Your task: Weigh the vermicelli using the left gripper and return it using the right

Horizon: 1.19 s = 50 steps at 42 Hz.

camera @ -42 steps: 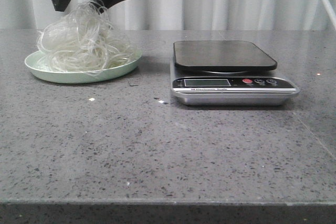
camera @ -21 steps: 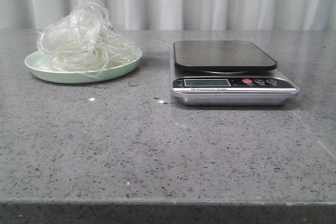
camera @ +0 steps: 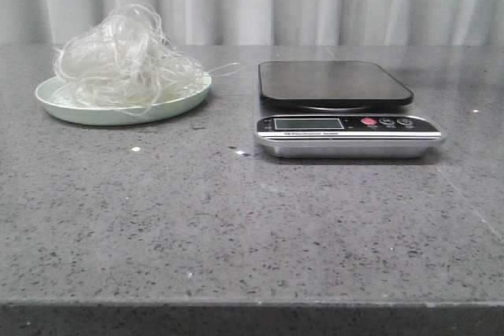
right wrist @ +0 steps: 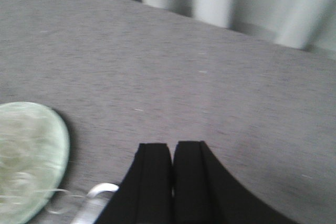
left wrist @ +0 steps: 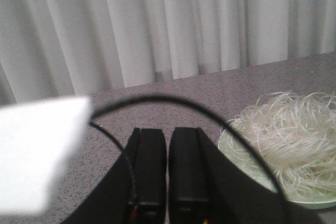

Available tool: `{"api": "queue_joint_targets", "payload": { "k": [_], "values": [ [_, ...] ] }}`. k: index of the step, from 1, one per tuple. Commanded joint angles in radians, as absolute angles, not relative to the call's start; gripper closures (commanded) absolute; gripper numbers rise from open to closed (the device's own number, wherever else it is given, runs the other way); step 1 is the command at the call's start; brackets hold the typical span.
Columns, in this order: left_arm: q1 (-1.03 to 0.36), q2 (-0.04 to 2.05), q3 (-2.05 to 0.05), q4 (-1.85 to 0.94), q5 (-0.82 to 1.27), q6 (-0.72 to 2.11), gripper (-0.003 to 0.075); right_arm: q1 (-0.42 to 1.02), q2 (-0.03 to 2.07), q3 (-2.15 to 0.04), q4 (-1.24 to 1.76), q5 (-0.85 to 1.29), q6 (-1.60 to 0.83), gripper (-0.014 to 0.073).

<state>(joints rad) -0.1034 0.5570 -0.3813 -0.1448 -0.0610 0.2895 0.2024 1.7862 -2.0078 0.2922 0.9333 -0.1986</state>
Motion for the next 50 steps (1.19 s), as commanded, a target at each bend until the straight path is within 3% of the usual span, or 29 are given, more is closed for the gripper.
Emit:
{"api": "queue_joint_targets", "payload": {
  "k": [1,13,34,50],
  "values": [
    [-0.110,0.558,-0.409,-0.166,-0.138,0.289,0.0583,0.157,1.696,-2.043,0.227,0.910,-0.203,0.0441],
    [-0.110,0.558,-0.409,-0.166,-0.138,0.289,0.0583,0.112,1.592,-1.962,0.086,0.874,-0.189,0.0441],
    [-0.110,0.558,-0.409,-0.166,-0.138,0.289,0.0583,0.112,1.152,-1.104,0.083,0.234,-0.189,0.0441],
    [-0.110,0.558,-0.409,-0.166,-0.138,0.289,0.0583,0.112,0.802,-0.660,0.083,0.066,-0.189,0.0441]
  ]
}}
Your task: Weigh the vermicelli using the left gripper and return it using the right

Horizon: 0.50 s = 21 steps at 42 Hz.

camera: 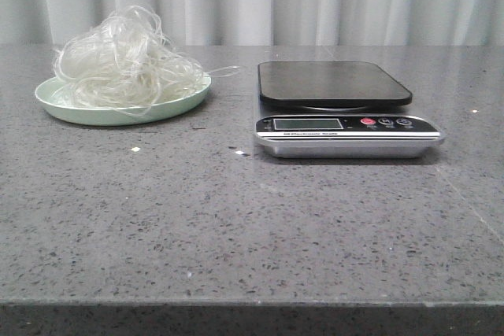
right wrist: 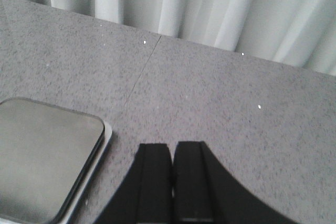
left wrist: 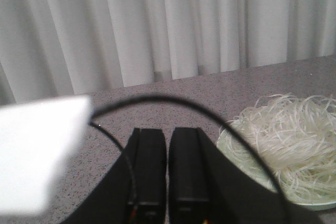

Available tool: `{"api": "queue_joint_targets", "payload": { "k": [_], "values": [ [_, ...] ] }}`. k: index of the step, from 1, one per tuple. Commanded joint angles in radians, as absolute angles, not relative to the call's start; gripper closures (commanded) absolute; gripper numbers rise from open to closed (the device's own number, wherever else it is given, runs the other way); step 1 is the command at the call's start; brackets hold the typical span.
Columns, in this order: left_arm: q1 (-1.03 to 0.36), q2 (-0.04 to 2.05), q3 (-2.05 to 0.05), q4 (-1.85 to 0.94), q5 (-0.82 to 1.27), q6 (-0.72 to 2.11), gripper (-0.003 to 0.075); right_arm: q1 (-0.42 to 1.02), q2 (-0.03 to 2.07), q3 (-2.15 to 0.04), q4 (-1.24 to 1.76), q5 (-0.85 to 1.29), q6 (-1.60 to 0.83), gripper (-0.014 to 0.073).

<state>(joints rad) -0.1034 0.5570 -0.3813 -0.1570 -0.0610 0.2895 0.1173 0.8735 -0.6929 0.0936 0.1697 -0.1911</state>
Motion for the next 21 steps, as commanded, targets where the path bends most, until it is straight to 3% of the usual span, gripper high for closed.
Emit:
{"api": "queue_joint_targets", "payload": {
  "k": [1,21],
  "values": [
    [-0.110,0.558,-0.409,-0.166,-0.138,0.289,0.0583,0.112,0.780,-0.640,0.083,0.060,-0.189,0.0441],
    [-0.110,0.558,-0.409,-0.166,-0.138,0.289,0.0583,0.112,0.378,-0.354,0.250,-0.020,-0.189,0.0441]
  ]
}}
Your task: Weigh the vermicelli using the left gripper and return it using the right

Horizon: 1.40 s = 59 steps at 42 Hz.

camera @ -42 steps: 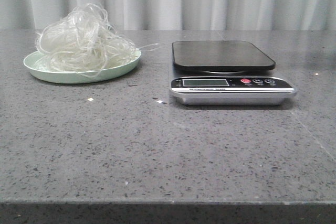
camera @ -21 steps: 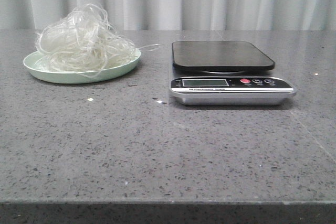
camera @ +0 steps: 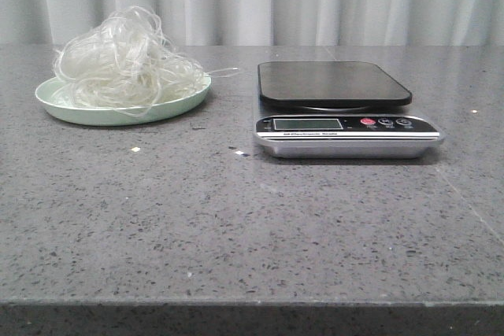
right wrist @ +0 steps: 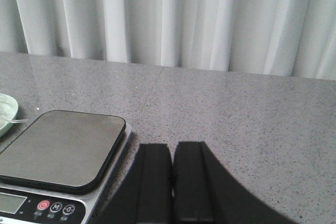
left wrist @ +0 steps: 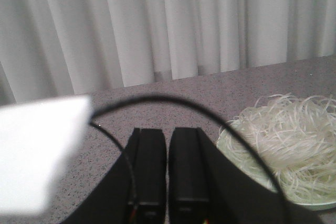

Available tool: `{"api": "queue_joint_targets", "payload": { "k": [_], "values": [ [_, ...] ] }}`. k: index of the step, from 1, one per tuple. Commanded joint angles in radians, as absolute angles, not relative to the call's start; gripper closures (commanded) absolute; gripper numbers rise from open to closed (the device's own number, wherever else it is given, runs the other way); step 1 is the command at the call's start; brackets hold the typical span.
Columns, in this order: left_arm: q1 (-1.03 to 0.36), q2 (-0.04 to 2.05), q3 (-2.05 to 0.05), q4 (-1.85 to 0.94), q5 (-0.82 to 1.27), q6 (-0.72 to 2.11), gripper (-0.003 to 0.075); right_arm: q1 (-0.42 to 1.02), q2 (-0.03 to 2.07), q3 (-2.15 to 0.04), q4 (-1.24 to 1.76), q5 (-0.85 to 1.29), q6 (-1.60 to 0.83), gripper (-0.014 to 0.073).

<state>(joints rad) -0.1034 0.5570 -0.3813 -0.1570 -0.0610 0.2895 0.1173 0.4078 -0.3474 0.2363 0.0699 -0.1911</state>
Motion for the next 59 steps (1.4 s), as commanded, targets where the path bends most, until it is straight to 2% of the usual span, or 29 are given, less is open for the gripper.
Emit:
{"api": "queue_joint_targets", "payload": {
  "k": [1,53,59],
  "values": [
    [-0.110,0.558,-0.409,-0.166,-0.138,0.289,0.0583,0.112,0.371,-0.349,0.250,-0.019,-0.189,0.0441],
    [-0.110,0.558,-0.409,-0.164,-0.160,0.285,0.0583,0.112,0.358,-0.334,0.250,-0.024,-0.189,0.0442],
    [-0.108,0.548,-0.409,-0.036,-0.155,0.113,0.0583,0.112,0.358,-0.334,0.250,-0.023,-0.189,0.0442]
  ]
}}
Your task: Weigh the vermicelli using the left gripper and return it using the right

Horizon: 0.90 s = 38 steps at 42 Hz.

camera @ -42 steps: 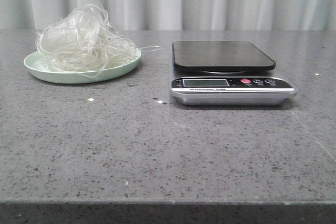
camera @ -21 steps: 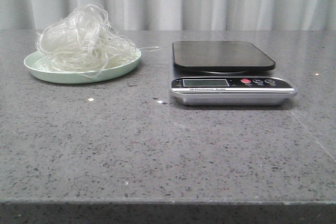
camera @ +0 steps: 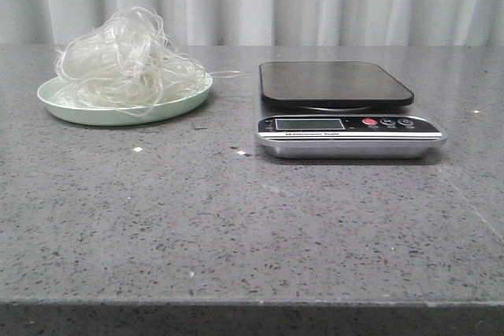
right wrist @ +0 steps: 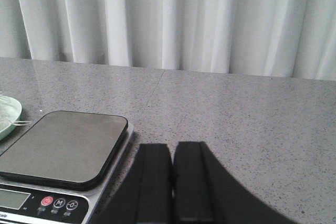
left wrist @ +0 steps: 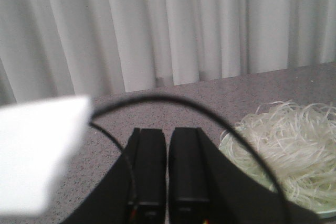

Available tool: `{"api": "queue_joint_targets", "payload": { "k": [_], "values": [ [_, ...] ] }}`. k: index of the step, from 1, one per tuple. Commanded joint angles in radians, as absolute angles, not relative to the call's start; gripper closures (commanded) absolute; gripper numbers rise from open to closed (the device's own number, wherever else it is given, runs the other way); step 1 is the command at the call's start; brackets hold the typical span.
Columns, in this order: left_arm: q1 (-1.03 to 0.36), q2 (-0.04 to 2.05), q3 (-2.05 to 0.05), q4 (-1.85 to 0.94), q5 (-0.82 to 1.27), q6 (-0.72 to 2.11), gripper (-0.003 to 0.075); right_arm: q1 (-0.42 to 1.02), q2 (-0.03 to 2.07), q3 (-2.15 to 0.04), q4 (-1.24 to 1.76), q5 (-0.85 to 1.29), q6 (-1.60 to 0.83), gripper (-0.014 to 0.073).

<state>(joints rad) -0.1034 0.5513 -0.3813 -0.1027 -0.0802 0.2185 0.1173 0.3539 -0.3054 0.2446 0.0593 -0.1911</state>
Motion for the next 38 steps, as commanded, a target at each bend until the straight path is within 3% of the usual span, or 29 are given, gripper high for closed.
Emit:
{"api": "queue_joint_targets", "payload": {
  "k": [1,14,38],
  "values": [
    [-0.105,0.547,-0.409,-0.009,-0.150,0.089,0.0583,0.112,0.358,-0.334,0.250,-0.023,-0.189,0.0442],
    [-0.078,0.441,-0.398,0.032,0.034,0.042,0.0583,0.112,0.358,-0.334,0.250,-0.022,-0.189,0.0442],
    [-0.005,0.001,-0.052,0.026,0.029,0.018,0.0583,0.112,0.358,-0.334,0.250,-0.021,-0.189,0.0442]
  ]
}}
